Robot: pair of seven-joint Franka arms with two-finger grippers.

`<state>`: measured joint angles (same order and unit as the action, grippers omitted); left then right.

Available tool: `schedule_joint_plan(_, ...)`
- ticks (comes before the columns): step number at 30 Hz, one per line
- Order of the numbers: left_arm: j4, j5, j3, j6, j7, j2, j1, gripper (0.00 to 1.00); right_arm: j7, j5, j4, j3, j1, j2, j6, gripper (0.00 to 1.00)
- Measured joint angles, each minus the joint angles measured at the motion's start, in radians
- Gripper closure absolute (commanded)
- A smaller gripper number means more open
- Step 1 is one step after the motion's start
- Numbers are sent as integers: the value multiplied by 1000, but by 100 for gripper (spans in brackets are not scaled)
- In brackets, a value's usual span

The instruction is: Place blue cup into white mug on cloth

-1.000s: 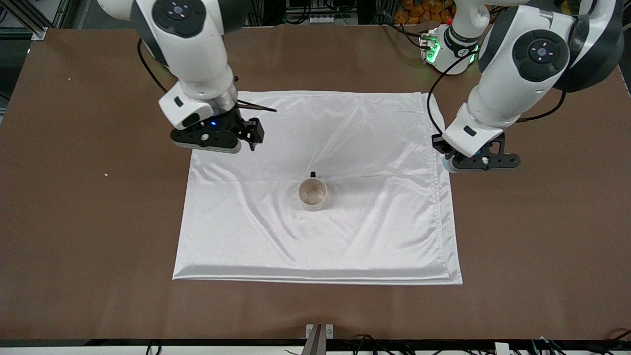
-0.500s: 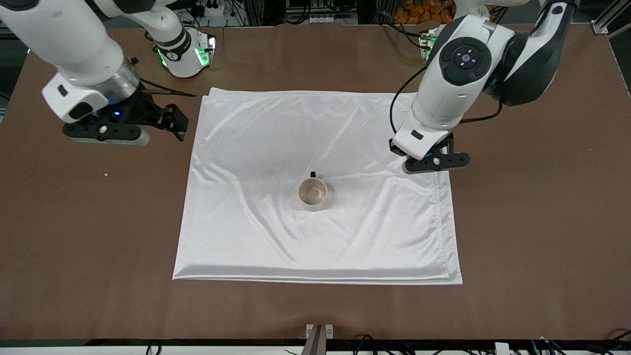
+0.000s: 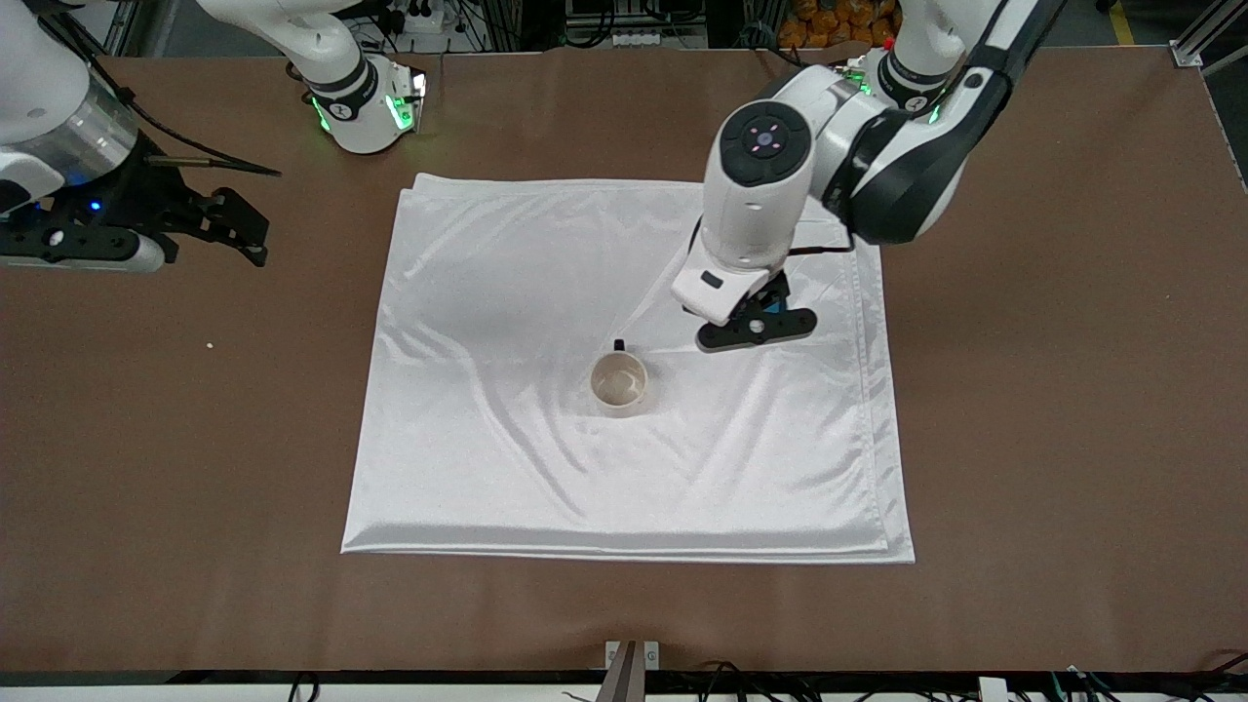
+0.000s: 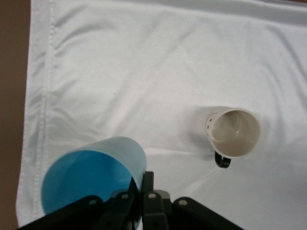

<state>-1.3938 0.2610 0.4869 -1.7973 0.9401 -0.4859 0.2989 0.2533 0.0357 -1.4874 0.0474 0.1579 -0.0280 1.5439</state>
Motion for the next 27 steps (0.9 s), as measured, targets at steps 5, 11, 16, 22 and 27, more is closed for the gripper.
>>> schedule_joint_plan(5,51,19,-3,-37,53,-78,62,100,-86,0,0,-2,-30,1,0,0)
schedule_joint_plan(11,111,23,-79,-70,92,-145,163,100,-169,-1,-3,-13,-67,7,-3,0)
schedule_joint_plan(16,144,23,-130,-123,117,-191,225,100,-244,-33,-25,-17,-110,24,-7,0)
schedule_joint_plan(22,181,23,-160,-182,131,-246,267,100,-295,-54,-42,-22,-142,35,-7,0)
schedule_joint_plan(27,234,23,-200,-195,145,-303,314,100,-300,-55,-48,-23,-155,37,-7,0)
